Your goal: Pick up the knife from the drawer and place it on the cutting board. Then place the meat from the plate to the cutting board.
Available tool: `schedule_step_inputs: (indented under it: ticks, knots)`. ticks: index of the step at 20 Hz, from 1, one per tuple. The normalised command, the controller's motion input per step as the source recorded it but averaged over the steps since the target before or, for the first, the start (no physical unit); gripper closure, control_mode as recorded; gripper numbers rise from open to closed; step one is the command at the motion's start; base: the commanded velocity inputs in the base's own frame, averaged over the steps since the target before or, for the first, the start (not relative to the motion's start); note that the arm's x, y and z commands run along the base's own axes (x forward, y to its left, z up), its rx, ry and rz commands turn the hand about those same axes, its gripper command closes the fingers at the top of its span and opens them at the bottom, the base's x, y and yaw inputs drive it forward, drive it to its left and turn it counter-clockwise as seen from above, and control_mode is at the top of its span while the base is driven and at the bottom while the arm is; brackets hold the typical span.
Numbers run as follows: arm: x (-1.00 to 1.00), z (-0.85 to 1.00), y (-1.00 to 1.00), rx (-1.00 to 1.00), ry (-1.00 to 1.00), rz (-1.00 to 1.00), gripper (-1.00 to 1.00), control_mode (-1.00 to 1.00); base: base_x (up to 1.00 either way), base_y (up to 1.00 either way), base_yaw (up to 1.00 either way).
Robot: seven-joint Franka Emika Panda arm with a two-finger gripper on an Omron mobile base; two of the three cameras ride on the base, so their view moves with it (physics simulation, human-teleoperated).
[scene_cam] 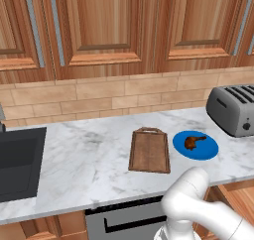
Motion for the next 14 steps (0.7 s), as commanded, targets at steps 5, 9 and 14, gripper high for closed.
schedule_step_inputs:
  ticks: [5,9,14]
  knots:
    - [-0.41,0.46,0.05,-0.04,0.0,0.0,1.0,-1.0,0.0,0.0,0.0]
    - [-0.5,0.67,0.12,-0.05,0.0,-0.02,1.0,-1.0,0.0,0.0,0.0]
    - [-0.42,0.83,0.38,-0.05,0.0,-0.04,1.0,-1.0,0.0,0.0,0.0]
